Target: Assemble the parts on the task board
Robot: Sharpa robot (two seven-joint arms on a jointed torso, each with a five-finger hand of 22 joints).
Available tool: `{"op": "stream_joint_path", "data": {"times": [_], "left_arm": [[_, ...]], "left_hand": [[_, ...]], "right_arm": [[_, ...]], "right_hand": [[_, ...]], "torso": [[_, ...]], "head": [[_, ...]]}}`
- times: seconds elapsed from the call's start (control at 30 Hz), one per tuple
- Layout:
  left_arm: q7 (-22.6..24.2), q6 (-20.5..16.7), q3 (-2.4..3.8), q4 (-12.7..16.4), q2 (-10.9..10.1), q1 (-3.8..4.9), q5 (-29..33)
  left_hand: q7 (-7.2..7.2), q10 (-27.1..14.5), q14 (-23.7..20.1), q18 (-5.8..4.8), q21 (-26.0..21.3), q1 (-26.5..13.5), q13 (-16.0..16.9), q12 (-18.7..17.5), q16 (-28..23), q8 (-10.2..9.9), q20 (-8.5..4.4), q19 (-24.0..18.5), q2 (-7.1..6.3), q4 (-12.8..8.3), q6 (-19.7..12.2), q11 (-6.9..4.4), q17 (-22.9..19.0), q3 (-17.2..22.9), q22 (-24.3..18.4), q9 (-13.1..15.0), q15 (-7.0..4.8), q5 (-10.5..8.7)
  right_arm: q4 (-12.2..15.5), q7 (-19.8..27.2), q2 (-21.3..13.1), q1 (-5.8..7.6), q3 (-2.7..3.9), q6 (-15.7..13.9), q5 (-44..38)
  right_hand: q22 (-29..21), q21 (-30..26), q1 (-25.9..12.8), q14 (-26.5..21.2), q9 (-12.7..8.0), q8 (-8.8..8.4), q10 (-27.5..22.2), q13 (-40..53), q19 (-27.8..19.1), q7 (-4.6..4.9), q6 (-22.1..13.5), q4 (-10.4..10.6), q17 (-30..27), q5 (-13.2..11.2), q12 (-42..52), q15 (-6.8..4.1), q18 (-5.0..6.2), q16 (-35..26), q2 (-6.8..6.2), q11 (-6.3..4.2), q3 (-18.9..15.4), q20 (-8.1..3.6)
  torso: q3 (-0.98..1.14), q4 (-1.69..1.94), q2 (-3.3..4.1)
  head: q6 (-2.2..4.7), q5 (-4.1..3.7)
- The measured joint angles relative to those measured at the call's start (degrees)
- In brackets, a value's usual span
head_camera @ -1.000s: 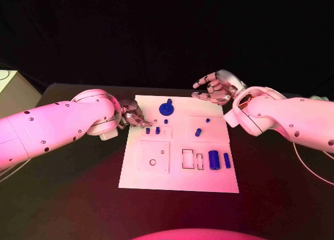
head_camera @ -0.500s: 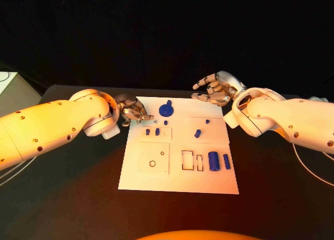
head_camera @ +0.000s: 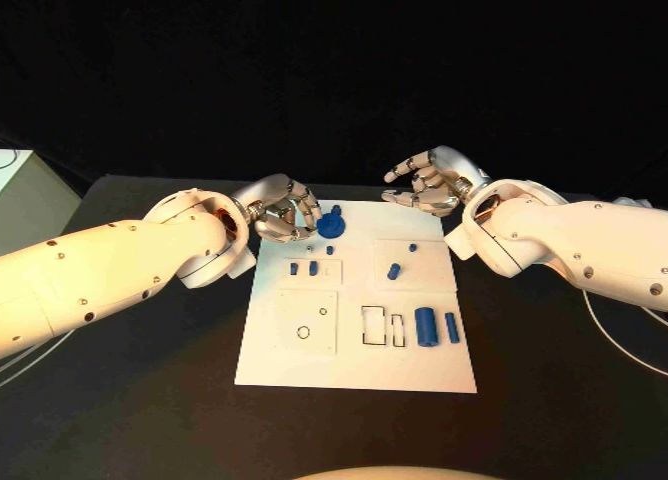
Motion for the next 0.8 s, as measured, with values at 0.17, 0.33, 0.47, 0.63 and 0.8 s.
{"op": "stream_joint_path", "data": {"times": [0.17,0.33,0.47,0.63,0.8], "left_arm": [[2.7,-1.1,-0.45,-2.0,2.2,-0.56,-6.0],[3.6,-1.1,-0.64,-4.4,4.1,-0.86,-11.8],[3.6,-0.4,-0.74,-5.9,5.4,-0.96,-15.5],[3.5,0.7,-0.78,-7.6,6.9,-1.0,-18.8],[3.2,2.1,-0.82,-9.5,8.5,-1.03,-21.1]], "left_hand": [[-0.12,-0.6,-0.5,0.01,0.0,-0.6,-1.9,-1.7,-0.2,-0.4,-0.04,-0.4,-0.63,-0.4,0.3,0.19,-1.7,-0.1,0.0,-1.6,0.35,-0.45],[-1.14,-0.8,0.0,0.01,0.0,-1.3,-3.4,-2.9,0.8,-0.9,0.05,-0.5,-1.3,-0.9,1.7,0.43,-1.8,-0.6,0.0,-3.0,0.34,-1.45],[-1.43,-0.9,0.2,0.0,0.0,-1.6,-4.2,-3.4,1.3,-1.1,0.18,-0.3,-1.56,-0.8,2.0,0.52,-2.0,-1.0,0.0,-3.8,0.55,-2.02],[-1.72,-0.9,1.1,0.0,0.0,-1.6,-4.8,-3.4,2.6,-1.6,0.27,-0.2,-1.56,-0.8,3.2,0.52,-1.5,-1.0,0.0,-4.6,0.56,-2.32],[-1.55,-0.5,1.5,0.0,0.2,-1.6,-5.4,-3.8,3.6,-2.5,0.47,0.0,-1.56,-0.9,3.6,0.44,-1.2,-1.1,0.0,-5.5,0.64,-2.32]], "right_arm": [[-0.2,0.2,0.2,0.01,0.01,0.0,0.2],[-0.3,0.5,0.4,0.01,0.01,0.0,0.3],[-0.3,0.9,0.4,0.0,0.0,-0.1,0.6],[-0.4,1.6,0.6,0.0,-0.01,-0.4,1.0],[-0.6,2.8,0.8,-0.01,-0.01,-1.0,1.7]], "right_hand": [[0.0,-1.5,0.0,0.0,0.0,0.0,-1.2,0.0,-0.6,0.0,0.0,-0.1,0.0,0.0,-1.5,0.0,0.0,-0.9,0.0,0.0,0.6,-0.01],[-1.4,-4.2,0.0,0.0,-0.1,0.03,-3.4,-1.5,-1.7,-0.02,0.0,0.0,0.0,0.2,-4.2,0.0,0.95,-2.4,-0.02,0.0,1.1,-0.09],[-7.1,-12.0,-0.7,0.0,-0.1,0.51,-9.4,-10.3,-4.0,-0.3,-0.3,-0.1,0.0,0.5,-13.7,0.0,1.93,-6.6,-0.69,-0.1,3.0,-0.35],[-24.0,-34.8,-0.6,-3.8,0.4,2.05,-17.3,-26.1,-10.6,-0.3,-0.5,-0.1,-10.5,0.9,-30.1,-0.2,6.0,-21.1,-2.02,0.9,6.3,-0.45],[-34.7,-48.7,-1.3,-10.7,0.7,2.88,-19.5,-35.1,-13.0,0.09,-0.9,-0.4,-25.5,1.9,-39.1,0.44,6.38,-43.5,-3.29,0.78,10.0,0.1]], "torso": [[0.01,-0.05,0.0],[0.01,-0.13,0.05],[0.04,-0.14,0.09],[0.04,-0.12,0.13],[0.07,-0.14,0.13]], "head": [[0.18,-0.01],[0.41,-0.01],[0.45,-0.08],[0.58,-0.17],[0.54,-0.16]]}}
